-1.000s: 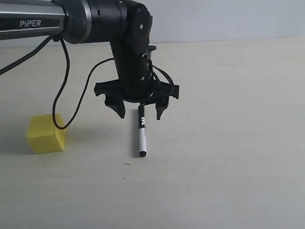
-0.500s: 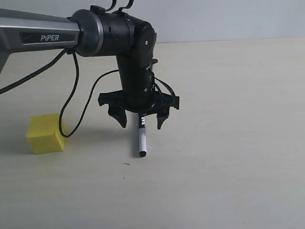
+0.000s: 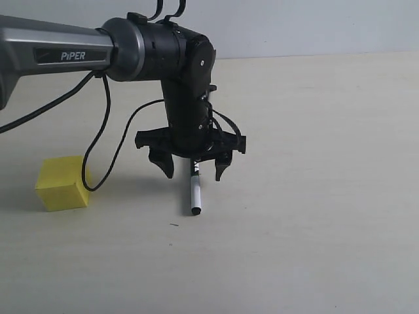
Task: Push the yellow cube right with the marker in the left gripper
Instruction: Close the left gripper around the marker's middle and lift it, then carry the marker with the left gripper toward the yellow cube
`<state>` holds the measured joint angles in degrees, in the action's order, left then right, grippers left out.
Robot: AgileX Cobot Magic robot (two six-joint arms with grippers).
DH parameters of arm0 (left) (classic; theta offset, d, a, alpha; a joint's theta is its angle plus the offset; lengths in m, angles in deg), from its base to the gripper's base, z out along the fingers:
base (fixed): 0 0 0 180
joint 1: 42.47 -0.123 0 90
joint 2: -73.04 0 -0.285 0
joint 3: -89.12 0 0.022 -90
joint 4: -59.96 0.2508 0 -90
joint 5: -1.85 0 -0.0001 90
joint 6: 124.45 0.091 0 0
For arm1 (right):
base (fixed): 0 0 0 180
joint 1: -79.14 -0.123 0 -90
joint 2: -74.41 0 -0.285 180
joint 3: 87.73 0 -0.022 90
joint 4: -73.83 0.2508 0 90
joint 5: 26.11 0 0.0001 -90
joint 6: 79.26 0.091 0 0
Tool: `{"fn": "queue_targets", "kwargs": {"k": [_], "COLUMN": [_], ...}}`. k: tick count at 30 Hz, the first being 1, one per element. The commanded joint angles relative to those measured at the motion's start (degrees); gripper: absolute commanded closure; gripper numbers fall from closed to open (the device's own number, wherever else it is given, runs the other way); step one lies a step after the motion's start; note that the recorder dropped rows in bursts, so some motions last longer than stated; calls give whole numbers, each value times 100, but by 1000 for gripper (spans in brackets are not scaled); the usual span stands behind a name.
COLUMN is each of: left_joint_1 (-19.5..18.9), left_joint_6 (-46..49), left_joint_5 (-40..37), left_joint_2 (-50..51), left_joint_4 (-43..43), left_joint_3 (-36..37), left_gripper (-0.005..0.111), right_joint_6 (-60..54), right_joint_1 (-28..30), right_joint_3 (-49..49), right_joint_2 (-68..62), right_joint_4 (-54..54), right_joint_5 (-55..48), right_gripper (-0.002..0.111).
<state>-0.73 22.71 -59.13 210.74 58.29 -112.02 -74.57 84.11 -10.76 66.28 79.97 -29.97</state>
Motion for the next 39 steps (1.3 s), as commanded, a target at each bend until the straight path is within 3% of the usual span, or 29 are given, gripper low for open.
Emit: {"fn": "queue_targets", "kwargs": {"k": [1, 5, 19, 22, 27, 30, 39], "left_joint_1": [5, 5, 5, 5, 5, 5, 61], "left_joint_6": [-41, -41, 64, 112, 233, 864, 2237], "left_joint_5": [-54, -77, -100, -149, -175, -209, -887], "left_joint_2": [56, 138, 234, 234, 234, 199, -539], "left_joint_4": [-61, -104, -207, -207, -207, -207, -230], "left_joint_3": [-27, -27, -27, -27, -27, -27, -595], "left_gripper": [37, 45, 45, 56, 88, 107, 107], "right_joint_6": [-15, -15, -15, -15, -15, -15, -15], "right_joint_1": [37, 37, 37, 37, 37, 37, 37], "right_joint_3": [24, 24, 24, 24, 24, 24, 24], "right_joint_2": [34, 34, 34, 34, 34, 34, 34], "right_joint_4": [-36, -36, -36, -36, -36, -36, -36], "right_joint_5": [4, 4, 4, 4, 4, 4, 4], "right_gripper": [108, 108, 108, 108, 108, 108, 108]}}
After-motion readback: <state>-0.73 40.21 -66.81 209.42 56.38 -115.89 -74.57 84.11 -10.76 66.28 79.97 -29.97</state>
